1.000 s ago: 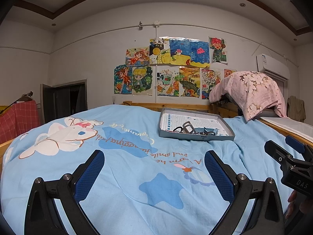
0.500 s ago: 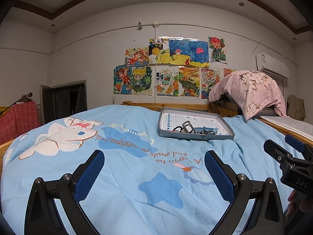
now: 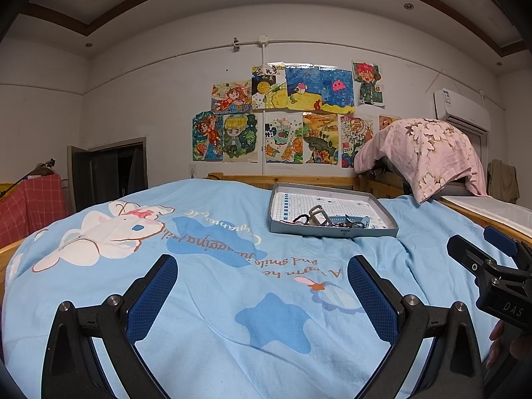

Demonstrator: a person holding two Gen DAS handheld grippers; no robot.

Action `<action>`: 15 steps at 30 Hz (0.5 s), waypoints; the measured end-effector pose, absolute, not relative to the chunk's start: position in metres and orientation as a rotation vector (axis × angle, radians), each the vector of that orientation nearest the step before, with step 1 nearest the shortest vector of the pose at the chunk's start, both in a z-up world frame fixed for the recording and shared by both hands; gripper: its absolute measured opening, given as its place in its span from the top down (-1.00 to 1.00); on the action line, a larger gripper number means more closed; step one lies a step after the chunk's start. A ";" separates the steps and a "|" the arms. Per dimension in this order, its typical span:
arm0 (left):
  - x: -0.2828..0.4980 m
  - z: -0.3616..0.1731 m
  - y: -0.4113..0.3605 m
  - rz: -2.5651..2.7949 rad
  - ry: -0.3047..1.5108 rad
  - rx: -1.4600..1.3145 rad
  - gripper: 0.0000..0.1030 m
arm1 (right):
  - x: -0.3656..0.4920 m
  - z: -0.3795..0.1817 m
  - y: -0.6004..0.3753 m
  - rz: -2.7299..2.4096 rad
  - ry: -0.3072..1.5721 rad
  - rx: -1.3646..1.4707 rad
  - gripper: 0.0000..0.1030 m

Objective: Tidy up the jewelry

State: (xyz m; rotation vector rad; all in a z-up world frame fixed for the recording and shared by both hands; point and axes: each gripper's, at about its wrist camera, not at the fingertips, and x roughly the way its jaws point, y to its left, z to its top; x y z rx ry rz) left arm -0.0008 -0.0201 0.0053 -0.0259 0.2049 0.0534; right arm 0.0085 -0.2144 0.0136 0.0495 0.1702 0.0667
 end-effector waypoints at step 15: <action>0.000 0.009 -0.017 0.048 0.216 -0.023 -1.00 | 0.008 0.014 -0.215 0.067 0.171 0.048 -0.97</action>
